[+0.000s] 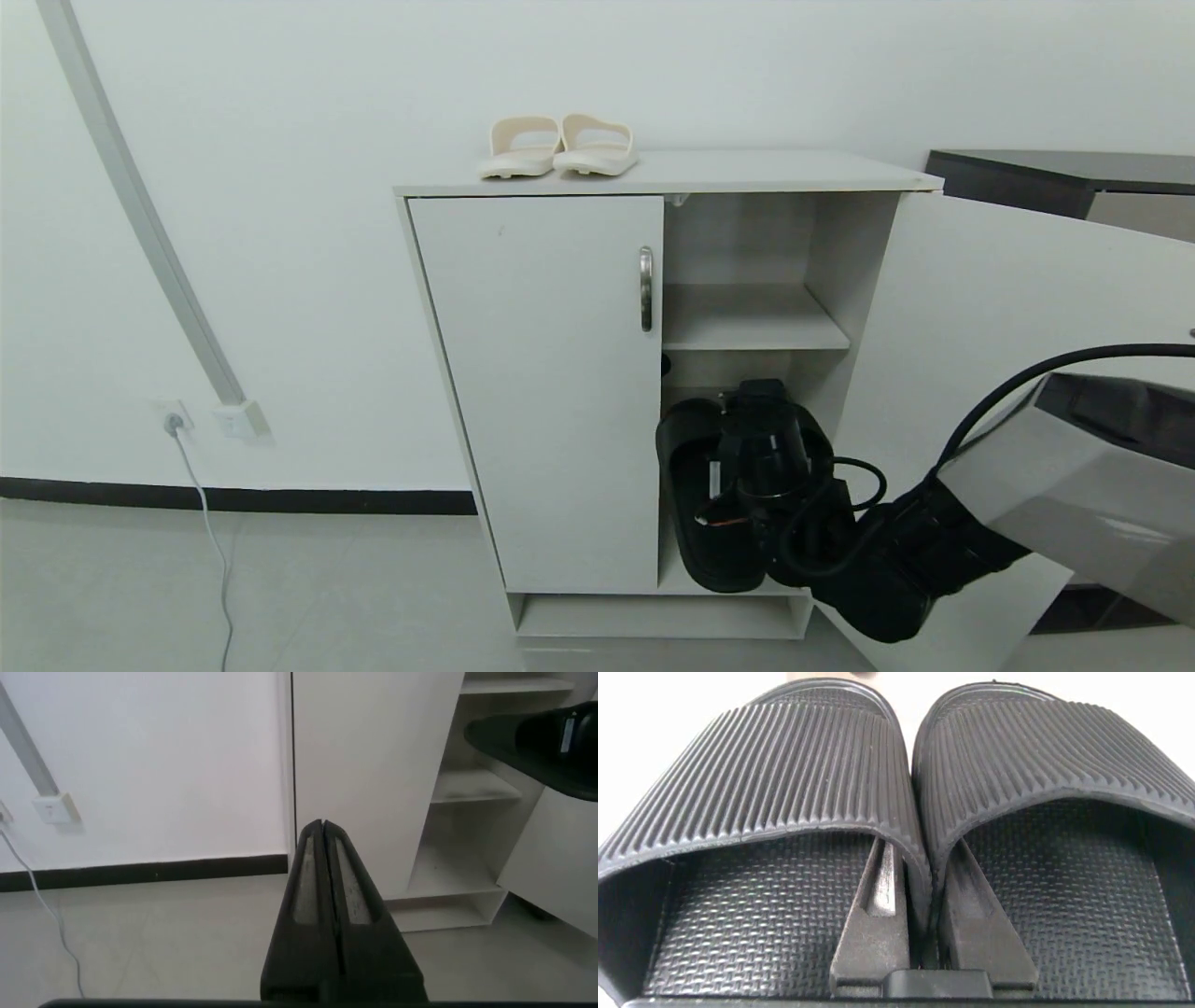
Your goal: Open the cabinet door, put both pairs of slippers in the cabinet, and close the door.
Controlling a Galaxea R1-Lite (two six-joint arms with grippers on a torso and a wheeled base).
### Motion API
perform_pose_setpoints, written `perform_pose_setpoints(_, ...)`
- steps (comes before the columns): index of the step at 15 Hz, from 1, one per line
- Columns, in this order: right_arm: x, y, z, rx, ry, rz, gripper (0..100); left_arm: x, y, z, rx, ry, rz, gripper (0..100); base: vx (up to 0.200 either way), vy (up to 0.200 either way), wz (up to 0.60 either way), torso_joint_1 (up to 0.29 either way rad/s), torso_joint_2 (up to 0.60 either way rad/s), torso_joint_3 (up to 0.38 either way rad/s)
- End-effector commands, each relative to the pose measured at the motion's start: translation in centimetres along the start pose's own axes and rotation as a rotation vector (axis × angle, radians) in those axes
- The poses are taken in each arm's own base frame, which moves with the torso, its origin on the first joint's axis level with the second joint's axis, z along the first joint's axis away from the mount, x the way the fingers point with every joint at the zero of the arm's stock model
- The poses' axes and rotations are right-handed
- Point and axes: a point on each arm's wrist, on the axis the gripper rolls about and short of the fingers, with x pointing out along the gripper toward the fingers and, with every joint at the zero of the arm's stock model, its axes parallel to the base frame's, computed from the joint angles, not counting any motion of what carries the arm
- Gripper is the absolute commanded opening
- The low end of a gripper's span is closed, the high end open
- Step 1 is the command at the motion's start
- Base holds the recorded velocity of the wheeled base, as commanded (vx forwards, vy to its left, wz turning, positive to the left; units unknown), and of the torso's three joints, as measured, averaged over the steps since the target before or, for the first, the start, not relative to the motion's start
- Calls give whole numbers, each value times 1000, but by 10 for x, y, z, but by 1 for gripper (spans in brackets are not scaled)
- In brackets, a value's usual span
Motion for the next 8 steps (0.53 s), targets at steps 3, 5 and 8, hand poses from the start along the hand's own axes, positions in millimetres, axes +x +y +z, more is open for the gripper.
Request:
perform_pose_setpoints(3,7,8,8,78,27,-54,0,0,0,0,-2,1,1,0,0,0,0,0,0,0)
perform_pose_setpoints(5,7,8,7,80,28,-55,0,0,0,0,-17,1,1,0,0,0,0,0,0,0)
perform_pose_setpoints(8,8,7,3,71,37,-59,0,0,0,0,-19,1,1,0,0,-200,0,2,5,-1)
